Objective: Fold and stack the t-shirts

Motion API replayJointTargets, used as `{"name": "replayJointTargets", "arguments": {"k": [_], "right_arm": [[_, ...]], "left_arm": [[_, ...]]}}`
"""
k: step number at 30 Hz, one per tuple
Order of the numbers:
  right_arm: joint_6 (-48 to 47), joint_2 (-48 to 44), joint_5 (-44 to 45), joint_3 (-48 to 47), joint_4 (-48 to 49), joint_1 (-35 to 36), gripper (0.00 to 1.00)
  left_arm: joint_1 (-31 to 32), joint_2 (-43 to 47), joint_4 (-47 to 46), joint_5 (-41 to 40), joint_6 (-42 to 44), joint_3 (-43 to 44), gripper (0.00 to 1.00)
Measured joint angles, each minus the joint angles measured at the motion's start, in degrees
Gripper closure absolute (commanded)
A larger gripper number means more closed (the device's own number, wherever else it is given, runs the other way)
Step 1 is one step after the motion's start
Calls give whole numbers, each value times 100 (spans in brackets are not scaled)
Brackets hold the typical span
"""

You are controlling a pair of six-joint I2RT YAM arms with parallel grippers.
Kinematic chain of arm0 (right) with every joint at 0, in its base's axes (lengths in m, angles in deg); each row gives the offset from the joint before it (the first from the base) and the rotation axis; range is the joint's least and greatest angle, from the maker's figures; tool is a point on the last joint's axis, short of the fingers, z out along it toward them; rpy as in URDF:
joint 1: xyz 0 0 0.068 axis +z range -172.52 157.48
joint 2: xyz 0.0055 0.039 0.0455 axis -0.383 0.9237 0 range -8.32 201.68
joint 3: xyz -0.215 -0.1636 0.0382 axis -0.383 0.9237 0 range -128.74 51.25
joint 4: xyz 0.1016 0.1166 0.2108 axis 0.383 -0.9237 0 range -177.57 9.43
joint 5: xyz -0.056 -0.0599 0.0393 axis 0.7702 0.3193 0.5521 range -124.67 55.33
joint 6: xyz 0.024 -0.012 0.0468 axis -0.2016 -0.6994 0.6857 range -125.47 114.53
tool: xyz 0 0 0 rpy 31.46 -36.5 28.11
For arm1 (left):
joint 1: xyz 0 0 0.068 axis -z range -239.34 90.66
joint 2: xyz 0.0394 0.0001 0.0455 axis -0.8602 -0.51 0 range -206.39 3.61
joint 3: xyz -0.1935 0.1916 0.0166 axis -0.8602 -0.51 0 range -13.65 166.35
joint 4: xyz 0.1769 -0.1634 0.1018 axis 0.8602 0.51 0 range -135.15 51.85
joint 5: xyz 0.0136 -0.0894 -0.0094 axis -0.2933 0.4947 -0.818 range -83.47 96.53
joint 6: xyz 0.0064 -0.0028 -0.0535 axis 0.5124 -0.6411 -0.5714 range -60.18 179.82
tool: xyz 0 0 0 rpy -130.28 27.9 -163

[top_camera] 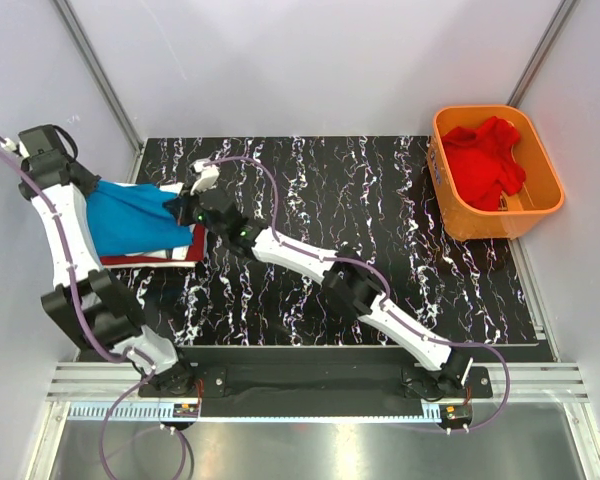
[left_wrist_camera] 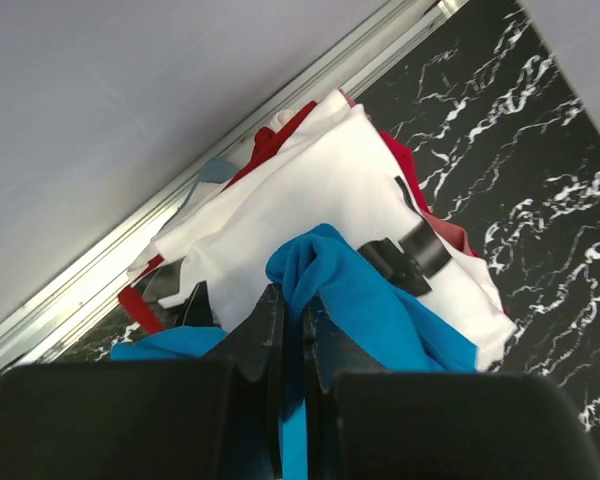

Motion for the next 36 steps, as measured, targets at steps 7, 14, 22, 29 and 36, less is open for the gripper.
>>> {"name": "replayJointTargets", "arguments": {"k": [7,14,22,29,36], "right_arm": [[-570,-450,155,192,44,380,100],[-890,-1325,278,951,385,643,100],[-953,-1764,431,1770,807,649,100],[-953,-1801,479,2409,975,651,100],[-960,-1799,501,2273,938,651,100]], "left_arm": [[-151,1051,170,-72,98,-90,100],[-236,1722,225,-125,157,-205,100],[-245,1709,227,-105,155,-654,100],[-249,1694,164,-107,157,-944,100],[-267,1261,-26,-72,155,-1016,100]]}}
